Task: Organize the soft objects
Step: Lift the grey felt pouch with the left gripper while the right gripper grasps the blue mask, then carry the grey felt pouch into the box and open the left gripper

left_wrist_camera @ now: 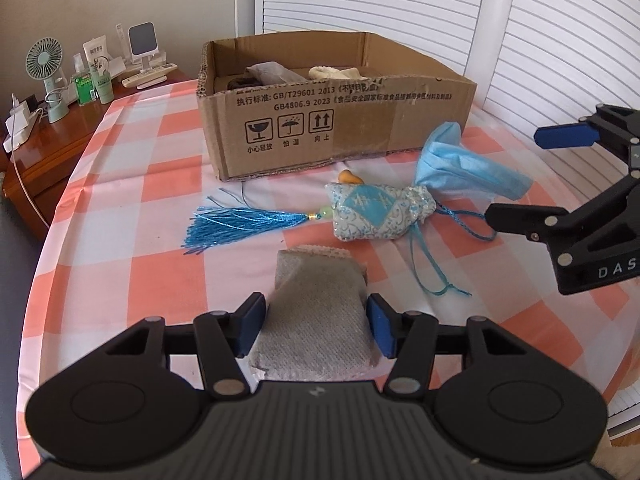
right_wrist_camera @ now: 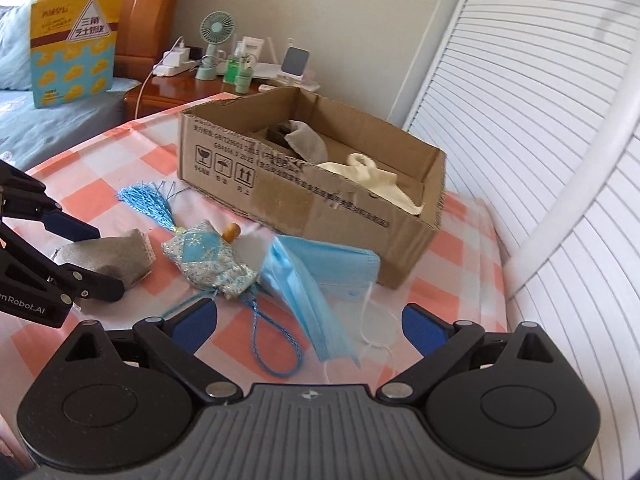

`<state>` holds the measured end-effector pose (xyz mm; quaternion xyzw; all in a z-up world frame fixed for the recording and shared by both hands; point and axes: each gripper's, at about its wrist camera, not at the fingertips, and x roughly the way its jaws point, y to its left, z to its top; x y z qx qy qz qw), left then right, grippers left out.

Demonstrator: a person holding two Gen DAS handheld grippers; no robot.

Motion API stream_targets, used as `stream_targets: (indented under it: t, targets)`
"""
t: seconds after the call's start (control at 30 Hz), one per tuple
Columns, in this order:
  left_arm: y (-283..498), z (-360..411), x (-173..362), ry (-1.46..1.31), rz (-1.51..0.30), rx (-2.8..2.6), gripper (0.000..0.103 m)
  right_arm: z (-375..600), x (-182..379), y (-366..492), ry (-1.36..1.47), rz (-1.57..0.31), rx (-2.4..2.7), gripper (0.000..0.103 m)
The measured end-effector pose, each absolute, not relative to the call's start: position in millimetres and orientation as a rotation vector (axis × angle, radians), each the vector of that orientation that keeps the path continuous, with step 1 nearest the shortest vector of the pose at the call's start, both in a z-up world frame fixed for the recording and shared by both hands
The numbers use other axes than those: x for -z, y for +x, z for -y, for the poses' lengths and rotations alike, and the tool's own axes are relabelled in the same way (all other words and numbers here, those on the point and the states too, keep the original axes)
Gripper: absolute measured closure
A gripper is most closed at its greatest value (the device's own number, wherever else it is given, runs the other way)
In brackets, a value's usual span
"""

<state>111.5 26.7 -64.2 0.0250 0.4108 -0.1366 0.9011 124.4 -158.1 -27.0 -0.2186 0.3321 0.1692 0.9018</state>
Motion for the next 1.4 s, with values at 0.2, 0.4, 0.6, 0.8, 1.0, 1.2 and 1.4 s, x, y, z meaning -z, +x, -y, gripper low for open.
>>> stream_targets:
  t: [0.2,0.4,0.6,0.8,1.0,1.2,1.4]
  targets:
    - [111.8,-26.5,64.2,0.054,-0.849,0.283,0.047,150.4,34.7,127.3,-0.472,-0.701,-0.369,0.026]
    - [112.1,-26.5,64.3,0.053,-0.85,0.283,0.047,148.4,39.2,134.4,-0.484,-0.718,-0.362,0.063]
    - [112.9,-25.7,64.6,0.058,-0.851,0.282,0.045,152.0,39.7,131.3,-0.478,-0.727,-0.359,0.082]
    - [114.1,-23.8,65.0,0.07,-0.851,0.277,0.043,151.4,42.3,134.1,-0.475,-0.733,-0.373,0.079]
    - [115.2,-22.5,65.3,0.079,-0.855,0.269,0.041,145.9,45.6,146.2,-0.477,-0.73,-0.382,0.077]
    - [116.0,-20.9,65.3,0.084,-0.857,0.267,0.044,139.9,48.4,153.3,-0.491,-0.725,-0.386,0.079]
    - [114.9,-22.8,64.5,0.073,-0.86,0.274,0.054,143.9,44.2,149.0,-0.474,-0.705,-0.366,0.085]
